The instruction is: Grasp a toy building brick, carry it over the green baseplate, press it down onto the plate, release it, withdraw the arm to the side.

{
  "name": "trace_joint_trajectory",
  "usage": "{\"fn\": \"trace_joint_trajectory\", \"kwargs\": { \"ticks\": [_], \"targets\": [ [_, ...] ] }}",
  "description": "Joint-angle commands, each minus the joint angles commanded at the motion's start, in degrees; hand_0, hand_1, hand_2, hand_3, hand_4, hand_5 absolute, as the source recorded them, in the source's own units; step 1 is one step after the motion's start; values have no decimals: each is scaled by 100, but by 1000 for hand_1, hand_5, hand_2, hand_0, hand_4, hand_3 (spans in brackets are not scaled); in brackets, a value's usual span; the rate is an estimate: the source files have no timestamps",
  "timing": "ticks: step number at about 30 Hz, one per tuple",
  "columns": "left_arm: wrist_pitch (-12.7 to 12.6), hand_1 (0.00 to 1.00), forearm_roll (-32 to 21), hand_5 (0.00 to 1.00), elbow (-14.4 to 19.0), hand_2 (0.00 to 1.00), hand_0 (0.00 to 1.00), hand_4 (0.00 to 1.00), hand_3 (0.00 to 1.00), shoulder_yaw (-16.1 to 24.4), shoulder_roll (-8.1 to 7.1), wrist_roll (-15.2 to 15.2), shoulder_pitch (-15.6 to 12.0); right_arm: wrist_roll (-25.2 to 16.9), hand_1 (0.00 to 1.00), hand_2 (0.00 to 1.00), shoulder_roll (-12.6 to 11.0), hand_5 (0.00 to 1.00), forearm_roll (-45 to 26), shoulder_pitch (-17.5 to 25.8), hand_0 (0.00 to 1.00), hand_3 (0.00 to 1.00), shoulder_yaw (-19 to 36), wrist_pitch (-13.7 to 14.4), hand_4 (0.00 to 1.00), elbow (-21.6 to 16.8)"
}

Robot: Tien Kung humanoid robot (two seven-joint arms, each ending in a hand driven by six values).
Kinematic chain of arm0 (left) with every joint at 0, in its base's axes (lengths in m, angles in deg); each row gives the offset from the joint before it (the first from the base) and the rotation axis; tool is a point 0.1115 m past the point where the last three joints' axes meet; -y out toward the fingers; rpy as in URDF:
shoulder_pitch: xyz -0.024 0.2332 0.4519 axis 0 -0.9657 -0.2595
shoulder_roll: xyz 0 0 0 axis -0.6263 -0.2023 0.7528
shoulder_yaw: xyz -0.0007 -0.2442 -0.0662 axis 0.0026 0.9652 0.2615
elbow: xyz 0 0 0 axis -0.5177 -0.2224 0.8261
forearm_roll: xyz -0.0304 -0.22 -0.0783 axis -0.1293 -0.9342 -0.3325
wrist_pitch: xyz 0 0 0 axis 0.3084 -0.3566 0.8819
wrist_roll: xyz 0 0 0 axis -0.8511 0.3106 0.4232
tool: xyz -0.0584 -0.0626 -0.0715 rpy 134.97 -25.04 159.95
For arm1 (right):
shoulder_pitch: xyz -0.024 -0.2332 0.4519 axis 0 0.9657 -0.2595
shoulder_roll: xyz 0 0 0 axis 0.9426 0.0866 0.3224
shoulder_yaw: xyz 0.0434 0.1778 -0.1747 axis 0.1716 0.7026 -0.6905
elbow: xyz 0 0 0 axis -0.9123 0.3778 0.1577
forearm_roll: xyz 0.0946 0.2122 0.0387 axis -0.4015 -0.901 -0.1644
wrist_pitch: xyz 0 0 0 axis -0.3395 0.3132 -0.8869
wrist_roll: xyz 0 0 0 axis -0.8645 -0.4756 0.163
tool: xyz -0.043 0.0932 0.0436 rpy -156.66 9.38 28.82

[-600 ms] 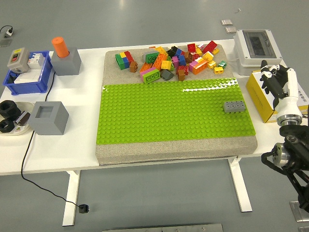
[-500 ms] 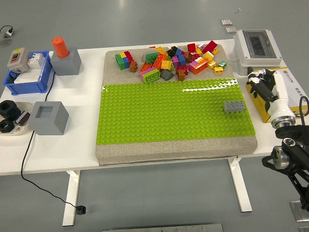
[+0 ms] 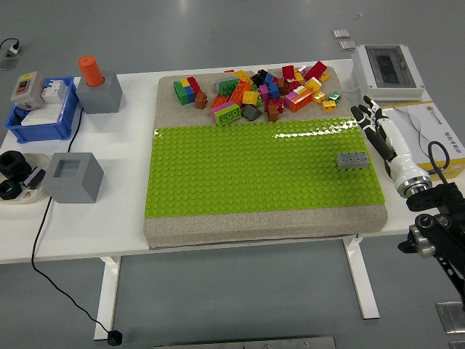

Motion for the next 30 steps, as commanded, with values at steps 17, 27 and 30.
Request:
{"fn": "trace_joint_trajectory", "kwargs": {
  "ticks": [17, 27, 30],
  "targets": [
    [-20, 608, 8, 268, 0, 598, 664, 649, 683, 5, -31, -5, 14, 1661, 859, 951, -959, 52, 3584, -1047, 681, 698, -798, -876, 750, 546],
    [-26, 609, -3, 268, 0, 598, 664, 649, 684, -5, -36, -12, 38, 1907, 924, 998, -951, 13, 4989, -1502, 564, 704, -1623, -1260, 743, 751],
    [-26, 609, -9, 268, 0, 598, 664, 649, 684, -12, -41, -9, 41, 1926, 924, 998, -966, 13, 5038, -1578, 564, 704, -1859, -1327, 743, 766]
  ]
}}
